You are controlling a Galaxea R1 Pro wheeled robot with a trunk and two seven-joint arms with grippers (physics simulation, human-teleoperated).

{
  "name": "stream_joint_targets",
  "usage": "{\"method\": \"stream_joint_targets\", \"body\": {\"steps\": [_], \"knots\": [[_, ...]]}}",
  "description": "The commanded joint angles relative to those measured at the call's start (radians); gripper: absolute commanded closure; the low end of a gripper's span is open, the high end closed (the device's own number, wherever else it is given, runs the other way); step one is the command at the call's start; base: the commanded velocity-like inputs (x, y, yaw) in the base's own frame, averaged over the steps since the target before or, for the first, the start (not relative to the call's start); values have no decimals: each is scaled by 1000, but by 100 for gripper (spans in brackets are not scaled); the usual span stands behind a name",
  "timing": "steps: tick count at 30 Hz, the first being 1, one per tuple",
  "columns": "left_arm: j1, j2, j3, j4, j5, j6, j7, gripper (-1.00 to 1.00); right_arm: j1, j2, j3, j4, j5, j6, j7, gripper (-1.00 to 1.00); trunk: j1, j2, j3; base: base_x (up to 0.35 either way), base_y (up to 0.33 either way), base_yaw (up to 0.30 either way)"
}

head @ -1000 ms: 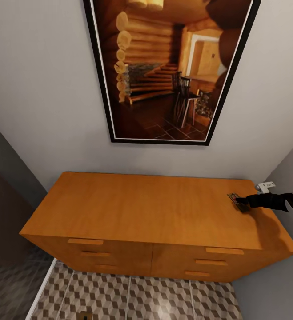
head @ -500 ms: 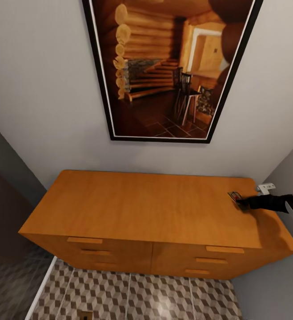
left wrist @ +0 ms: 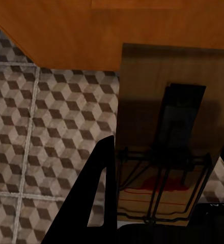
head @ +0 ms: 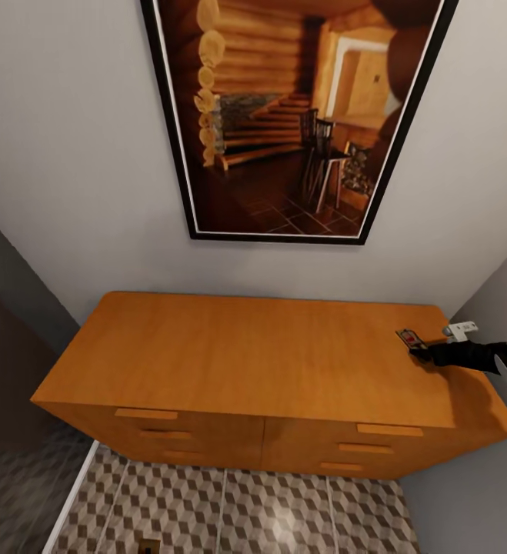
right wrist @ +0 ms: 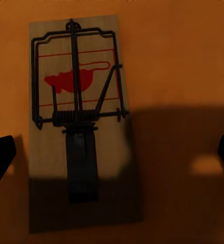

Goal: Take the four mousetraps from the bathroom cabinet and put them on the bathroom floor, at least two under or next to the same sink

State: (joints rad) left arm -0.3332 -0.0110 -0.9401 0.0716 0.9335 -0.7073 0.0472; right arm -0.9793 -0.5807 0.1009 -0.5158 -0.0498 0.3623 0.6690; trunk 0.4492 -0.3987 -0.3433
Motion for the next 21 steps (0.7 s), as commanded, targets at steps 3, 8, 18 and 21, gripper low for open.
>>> {"method": "stream_joint_targets", "body": {"steps": [3, 8, 18, 21], "knots": [[-1, -1, -6, 4, -4, -4, 8, 100, 1, -1, 6, 0, -2, 6, -1, -100, 1, -1, -5, 0, 0, 0], [-1, -2, -6, 4, -4, -4, 8, 100, 1, -1, 6, 0, -2, 6, -1, -100, 1, -1, -11, 0, 0, 0], [-1, -1, -6, 4, -4, -4, 8, 100, 1, -1, 6, 0, -2, 6, -2, -100, 1, -1, -13, 0, 0, 0], [-1, -1, -6, 4, -4, -4, 8, 100, 1, -1, 6, 0, -2, 6, -2, -100, 1, -1, -13, 0, 0, 0]]}}
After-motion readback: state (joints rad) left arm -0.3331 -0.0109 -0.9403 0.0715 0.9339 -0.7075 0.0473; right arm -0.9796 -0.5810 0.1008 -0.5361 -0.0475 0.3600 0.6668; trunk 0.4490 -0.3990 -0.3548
